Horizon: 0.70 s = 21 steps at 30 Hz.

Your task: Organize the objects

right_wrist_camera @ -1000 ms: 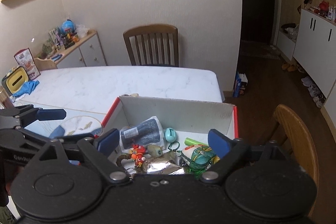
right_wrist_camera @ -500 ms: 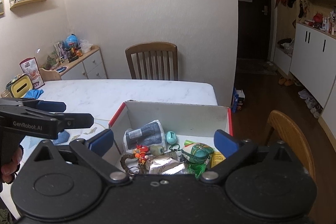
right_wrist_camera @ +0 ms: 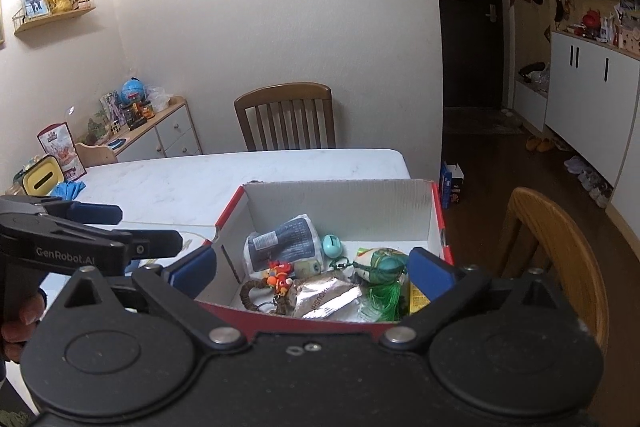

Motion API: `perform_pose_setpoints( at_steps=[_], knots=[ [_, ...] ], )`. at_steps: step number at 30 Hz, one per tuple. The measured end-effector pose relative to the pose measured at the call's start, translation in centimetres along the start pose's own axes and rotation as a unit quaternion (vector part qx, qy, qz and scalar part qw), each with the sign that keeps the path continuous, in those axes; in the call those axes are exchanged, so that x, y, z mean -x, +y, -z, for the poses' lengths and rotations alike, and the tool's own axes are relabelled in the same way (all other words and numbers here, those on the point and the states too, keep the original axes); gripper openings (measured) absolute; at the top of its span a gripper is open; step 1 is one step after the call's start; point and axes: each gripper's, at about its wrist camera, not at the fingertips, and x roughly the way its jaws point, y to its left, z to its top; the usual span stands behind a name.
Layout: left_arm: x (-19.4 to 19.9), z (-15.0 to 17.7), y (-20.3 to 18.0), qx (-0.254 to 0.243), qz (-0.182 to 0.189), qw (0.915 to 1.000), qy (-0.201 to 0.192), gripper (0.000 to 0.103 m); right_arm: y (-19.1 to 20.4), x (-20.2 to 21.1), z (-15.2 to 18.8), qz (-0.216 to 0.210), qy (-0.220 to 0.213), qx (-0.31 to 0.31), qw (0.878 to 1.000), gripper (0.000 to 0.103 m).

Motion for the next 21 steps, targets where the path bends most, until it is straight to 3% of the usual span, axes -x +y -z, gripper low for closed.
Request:
perform_pose_setpoints(
  at_steps=[21],
  knots=[
    [-0.64,0.49,0.13,-0.011,0.011,0.9997,0.017,0.103,0.46,0.38,0.52,0.011,0.019,-0.009,1.000,0.101]
  ],
)
